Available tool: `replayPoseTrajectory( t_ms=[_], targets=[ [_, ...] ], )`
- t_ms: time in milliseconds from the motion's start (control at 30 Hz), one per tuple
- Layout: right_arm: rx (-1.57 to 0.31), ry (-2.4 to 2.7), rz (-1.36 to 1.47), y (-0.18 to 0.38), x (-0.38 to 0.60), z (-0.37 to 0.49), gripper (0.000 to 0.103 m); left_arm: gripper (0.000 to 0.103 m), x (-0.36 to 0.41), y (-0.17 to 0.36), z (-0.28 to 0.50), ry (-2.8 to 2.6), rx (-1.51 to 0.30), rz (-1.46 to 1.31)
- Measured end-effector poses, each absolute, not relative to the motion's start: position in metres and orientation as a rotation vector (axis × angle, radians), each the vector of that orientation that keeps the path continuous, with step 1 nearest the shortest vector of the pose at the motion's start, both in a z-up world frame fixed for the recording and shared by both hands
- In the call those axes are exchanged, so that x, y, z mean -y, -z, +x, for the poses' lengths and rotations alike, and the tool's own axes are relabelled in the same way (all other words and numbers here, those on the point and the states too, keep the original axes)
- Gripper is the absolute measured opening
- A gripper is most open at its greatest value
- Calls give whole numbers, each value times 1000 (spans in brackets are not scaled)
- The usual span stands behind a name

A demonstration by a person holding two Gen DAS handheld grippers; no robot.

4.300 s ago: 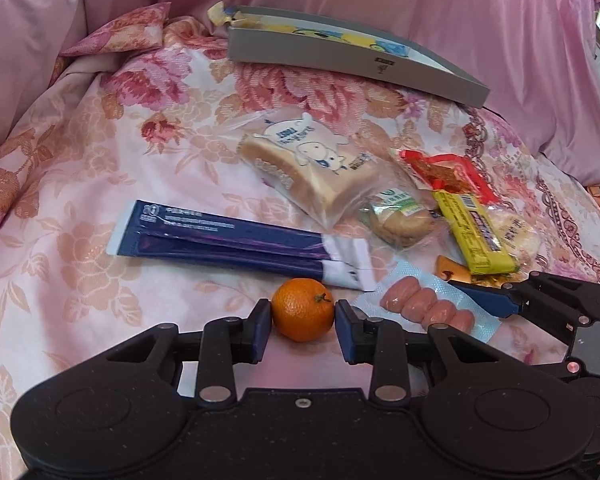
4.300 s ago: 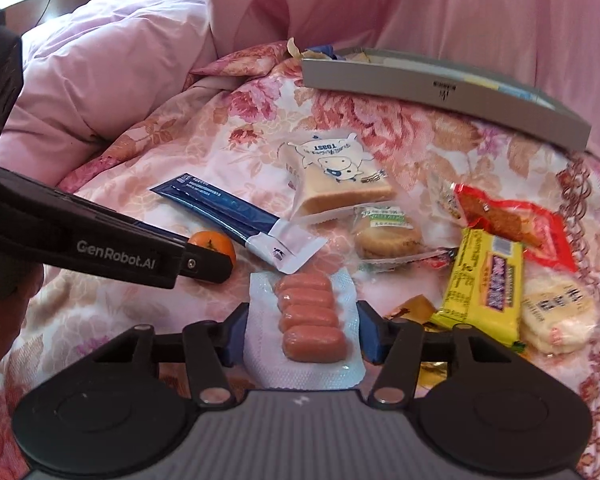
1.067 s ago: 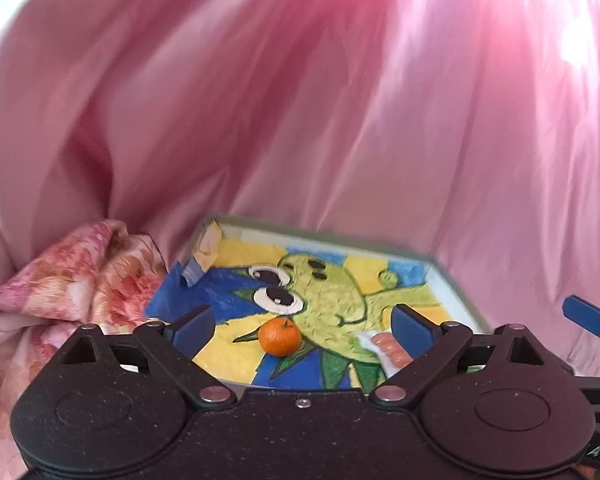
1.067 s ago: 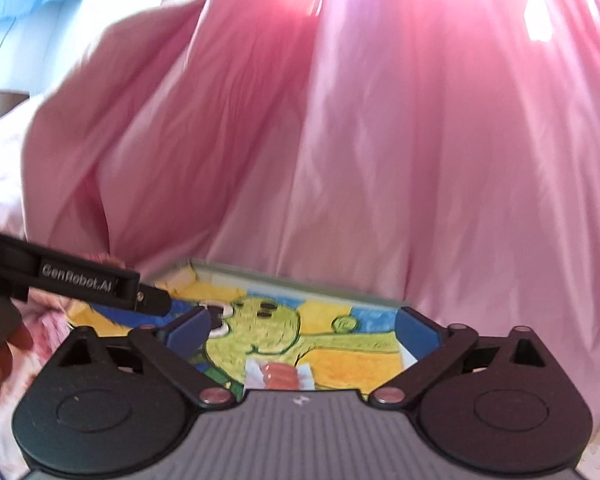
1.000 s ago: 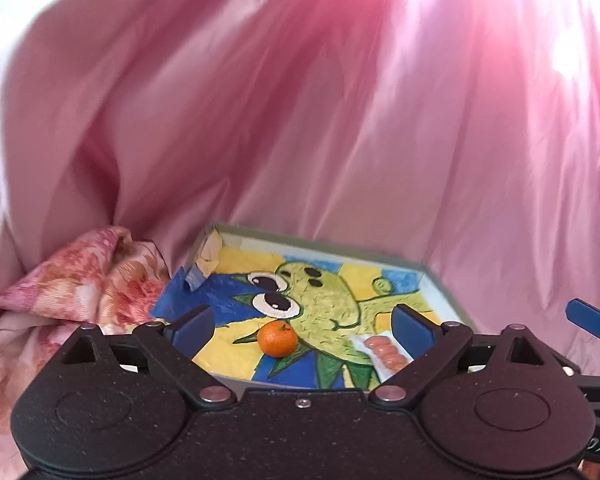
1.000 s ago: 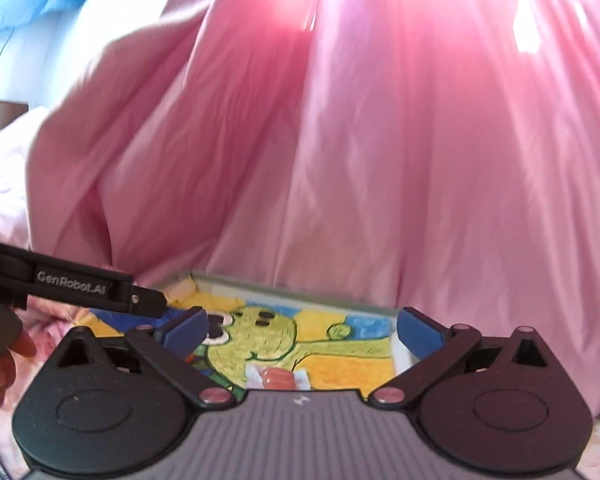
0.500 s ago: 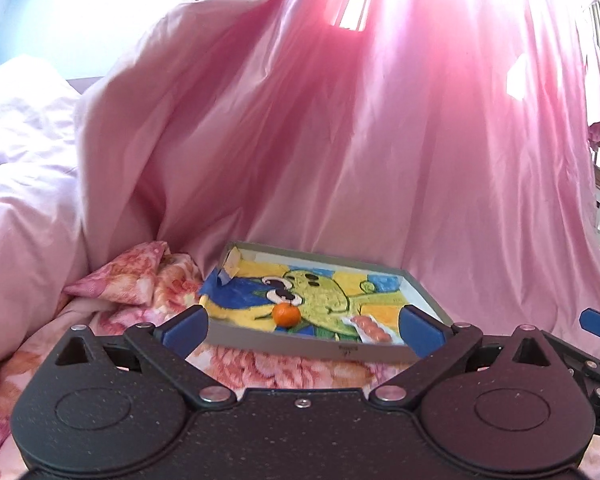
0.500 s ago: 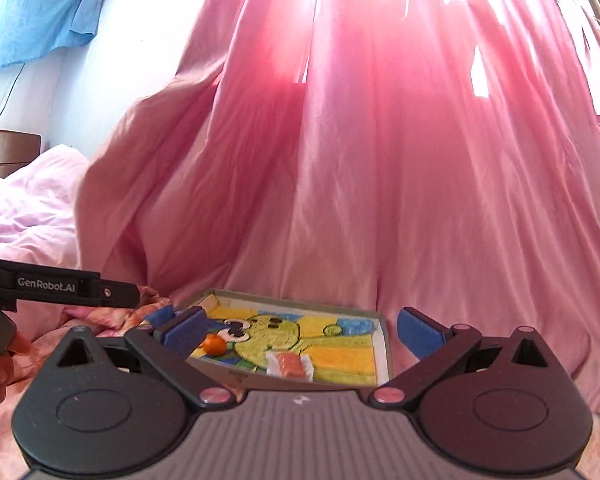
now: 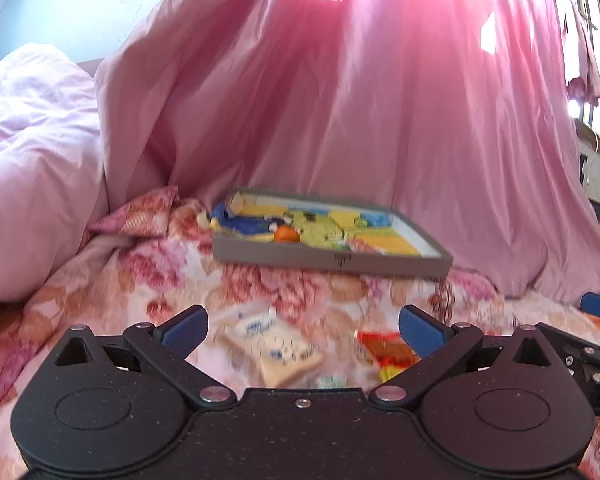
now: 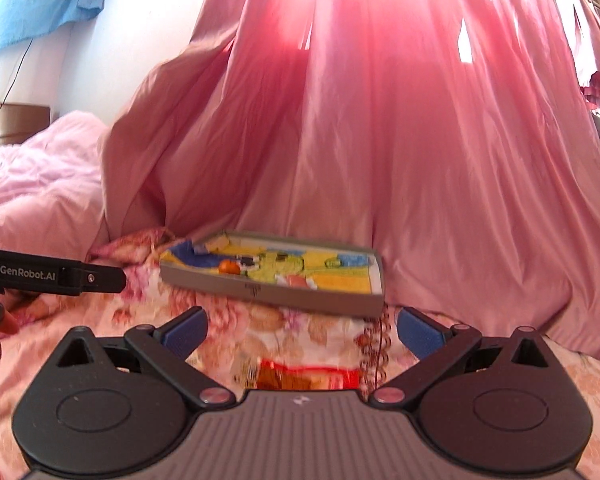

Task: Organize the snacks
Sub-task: 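Open both tools to release the mandarin and sausages, then withdraw, then move the left tool to the blue tube while the right tool approaches the yellow candy bar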

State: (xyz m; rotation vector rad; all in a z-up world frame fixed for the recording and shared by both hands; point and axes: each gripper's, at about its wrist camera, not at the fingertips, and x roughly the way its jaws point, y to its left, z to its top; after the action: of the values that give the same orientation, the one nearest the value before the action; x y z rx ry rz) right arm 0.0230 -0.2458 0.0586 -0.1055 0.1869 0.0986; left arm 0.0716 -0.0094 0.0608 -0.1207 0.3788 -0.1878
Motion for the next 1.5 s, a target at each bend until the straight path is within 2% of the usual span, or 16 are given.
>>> replayPoseTrajectory(
  t_ms=[567,1100,1500],
  targets=[
    [-417,-114,-90,-4,236,14,103,101,4,-4,58,169,-571,-30],
    [-480,-151,-104,10,220,36,103,101,-11,12,78,85,-653,-34],
    [-514,-224,-105,27,208,88,103,98,-34,25,130,-32,-808,-155]
  ],
)
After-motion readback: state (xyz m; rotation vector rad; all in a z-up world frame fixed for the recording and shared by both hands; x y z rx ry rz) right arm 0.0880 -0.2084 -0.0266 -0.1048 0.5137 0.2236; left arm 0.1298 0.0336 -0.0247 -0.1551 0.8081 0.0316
